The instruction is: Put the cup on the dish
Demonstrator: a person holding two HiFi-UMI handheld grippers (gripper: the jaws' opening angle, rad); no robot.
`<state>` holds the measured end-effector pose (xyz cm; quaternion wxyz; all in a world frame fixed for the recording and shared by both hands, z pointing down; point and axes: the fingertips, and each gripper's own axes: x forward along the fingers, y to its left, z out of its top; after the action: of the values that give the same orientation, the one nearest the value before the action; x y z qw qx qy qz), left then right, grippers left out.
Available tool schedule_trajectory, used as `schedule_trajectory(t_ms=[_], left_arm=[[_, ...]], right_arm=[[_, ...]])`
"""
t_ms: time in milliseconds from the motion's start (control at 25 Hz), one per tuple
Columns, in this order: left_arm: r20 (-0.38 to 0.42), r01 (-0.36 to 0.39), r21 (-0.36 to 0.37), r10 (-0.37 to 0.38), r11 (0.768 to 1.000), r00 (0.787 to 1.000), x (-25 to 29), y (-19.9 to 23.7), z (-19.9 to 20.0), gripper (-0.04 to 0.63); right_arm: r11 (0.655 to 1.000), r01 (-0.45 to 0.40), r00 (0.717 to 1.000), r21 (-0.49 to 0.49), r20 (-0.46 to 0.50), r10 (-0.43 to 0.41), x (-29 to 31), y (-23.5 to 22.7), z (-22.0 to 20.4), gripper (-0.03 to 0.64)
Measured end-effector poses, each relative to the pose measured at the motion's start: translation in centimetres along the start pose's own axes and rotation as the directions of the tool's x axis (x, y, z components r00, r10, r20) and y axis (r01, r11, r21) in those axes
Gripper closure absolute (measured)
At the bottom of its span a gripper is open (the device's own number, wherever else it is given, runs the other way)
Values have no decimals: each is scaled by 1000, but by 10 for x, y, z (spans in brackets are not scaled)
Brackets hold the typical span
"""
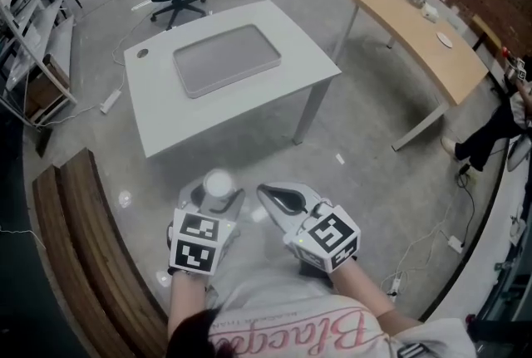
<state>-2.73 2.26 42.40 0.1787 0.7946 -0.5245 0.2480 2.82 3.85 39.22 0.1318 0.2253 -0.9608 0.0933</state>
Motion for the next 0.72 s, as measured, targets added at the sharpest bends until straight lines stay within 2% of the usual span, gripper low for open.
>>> schedule_trajectory(t_ms=[240,720], left_arm=[[9,30,-25,-30,999,1000,37,40,21,341],[24,32,8,-32,999,999,112,118,77,341]], right_arm=[[1000,6,1000,-11,-6,-6,41,-36,20,615],[999,41,999,-14,-18,-42,114,-107,59,615]])
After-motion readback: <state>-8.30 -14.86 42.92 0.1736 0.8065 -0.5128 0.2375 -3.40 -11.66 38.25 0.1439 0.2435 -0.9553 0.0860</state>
